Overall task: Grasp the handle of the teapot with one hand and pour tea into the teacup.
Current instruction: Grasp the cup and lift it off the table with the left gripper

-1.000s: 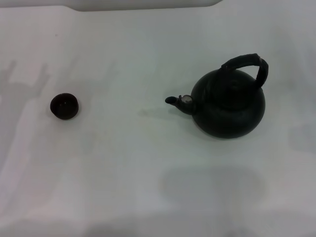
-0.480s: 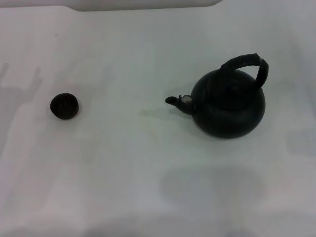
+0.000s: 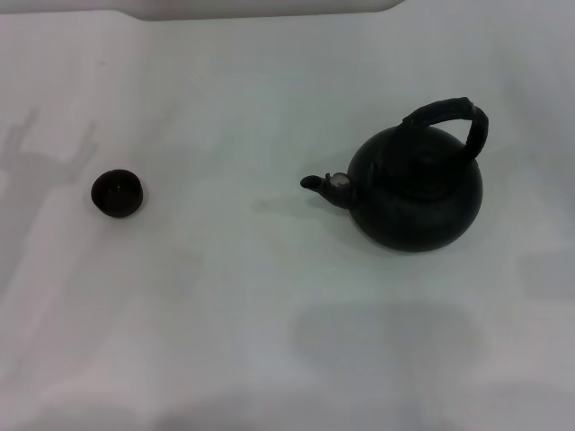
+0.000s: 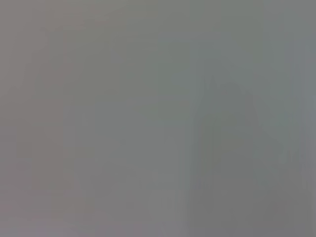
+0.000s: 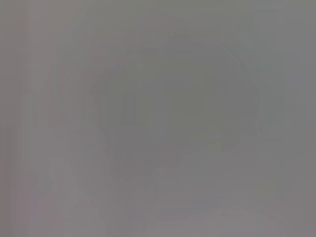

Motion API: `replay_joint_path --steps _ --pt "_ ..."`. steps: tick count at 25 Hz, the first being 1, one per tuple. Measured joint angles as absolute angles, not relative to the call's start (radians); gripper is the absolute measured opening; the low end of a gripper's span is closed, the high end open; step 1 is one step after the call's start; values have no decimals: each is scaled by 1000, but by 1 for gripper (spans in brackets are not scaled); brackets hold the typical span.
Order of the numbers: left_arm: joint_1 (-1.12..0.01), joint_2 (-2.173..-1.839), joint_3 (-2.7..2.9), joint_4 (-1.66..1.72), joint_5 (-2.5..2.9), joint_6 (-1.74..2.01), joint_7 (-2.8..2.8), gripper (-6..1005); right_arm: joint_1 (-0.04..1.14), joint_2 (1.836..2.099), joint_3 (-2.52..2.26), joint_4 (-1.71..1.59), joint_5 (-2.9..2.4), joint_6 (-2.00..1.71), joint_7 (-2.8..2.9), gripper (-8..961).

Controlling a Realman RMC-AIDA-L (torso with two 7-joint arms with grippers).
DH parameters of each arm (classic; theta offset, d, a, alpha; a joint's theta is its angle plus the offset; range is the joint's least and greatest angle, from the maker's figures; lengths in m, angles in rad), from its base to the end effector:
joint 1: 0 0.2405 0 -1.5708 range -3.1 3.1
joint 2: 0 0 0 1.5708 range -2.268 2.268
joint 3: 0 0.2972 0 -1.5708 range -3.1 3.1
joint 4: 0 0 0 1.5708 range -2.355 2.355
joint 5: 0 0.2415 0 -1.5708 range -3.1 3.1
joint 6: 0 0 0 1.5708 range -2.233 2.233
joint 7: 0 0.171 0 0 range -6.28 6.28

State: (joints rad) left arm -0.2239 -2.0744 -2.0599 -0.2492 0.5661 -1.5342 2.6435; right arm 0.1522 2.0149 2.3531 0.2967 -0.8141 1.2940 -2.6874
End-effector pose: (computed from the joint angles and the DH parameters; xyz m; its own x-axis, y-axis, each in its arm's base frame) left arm -0.3859 0.3139 0.0102 0.5842 -0.2664 0.7666 0.7032 -0.3054 -0.6420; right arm 0.4699 0.2953 0.0543 0.7740 0.0529 -0.6309 -0.6270 -0.0745 -0.7755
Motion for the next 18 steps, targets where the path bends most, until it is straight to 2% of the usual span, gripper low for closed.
replay_joint_path --steps 12,13,18 --pt "-219 -2069 -2052 -325 711 -1443 2473 876 153 2011 2355 300 -813 1344 -2667 874" --pt "-178 -2074 -2052 -396 734 -1367 2392 876 154 2011 2355 300 -813 1343 -2662 874" --pt "-108 -2077 -2052 -534 812 -1244 2223 876 160 2010 2353 300 -814 1331 -2648 874"
